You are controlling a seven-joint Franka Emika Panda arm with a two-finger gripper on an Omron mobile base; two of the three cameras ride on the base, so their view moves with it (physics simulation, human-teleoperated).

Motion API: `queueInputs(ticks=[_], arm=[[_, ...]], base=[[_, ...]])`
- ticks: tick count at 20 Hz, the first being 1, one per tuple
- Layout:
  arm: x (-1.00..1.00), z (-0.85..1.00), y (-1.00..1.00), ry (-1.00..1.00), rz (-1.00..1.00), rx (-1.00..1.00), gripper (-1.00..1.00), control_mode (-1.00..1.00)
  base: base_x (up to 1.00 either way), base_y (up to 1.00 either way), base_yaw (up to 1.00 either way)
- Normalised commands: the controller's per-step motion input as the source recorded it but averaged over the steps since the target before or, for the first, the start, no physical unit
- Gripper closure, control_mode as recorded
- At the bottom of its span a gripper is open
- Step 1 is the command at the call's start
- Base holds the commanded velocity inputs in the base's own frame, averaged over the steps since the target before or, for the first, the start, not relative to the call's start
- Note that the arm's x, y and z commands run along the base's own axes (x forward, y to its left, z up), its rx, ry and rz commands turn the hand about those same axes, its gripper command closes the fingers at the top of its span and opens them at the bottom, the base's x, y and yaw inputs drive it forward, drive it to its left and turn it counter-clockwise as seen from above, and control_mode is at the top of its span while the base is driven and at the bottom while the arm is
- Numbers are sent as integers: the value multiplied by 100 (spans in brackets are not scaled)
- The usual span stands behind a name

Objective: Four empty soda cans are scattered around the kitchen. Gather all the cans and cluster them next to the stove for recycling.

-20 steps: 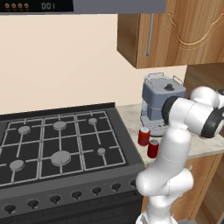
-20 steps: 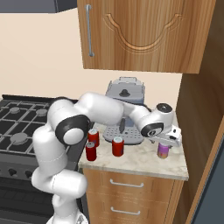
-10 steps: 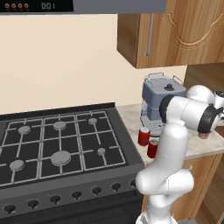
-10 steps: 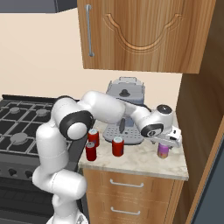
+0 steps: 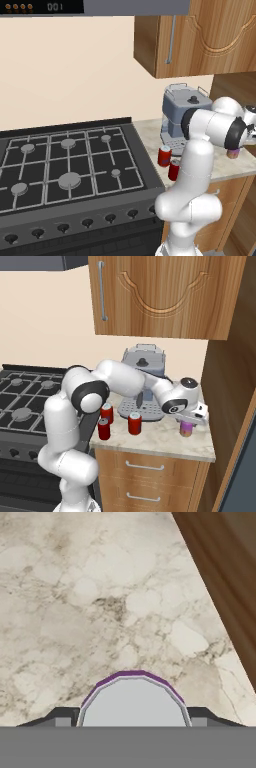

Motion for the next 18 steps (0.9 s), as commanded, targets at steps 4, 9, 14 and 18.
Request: queueInputs(ticks=[4,9,14,18], arm=[[0,0,0,0,0,0,100,-100],[-1,0,0,0,0,0,100,-100],[-11,18,3,-1,0,0,100,-100],[-36,24,11,-2,0,0,100,-100]], base=[[0,0,0],[0,0,0],[0,0,0],[0,0,0]])
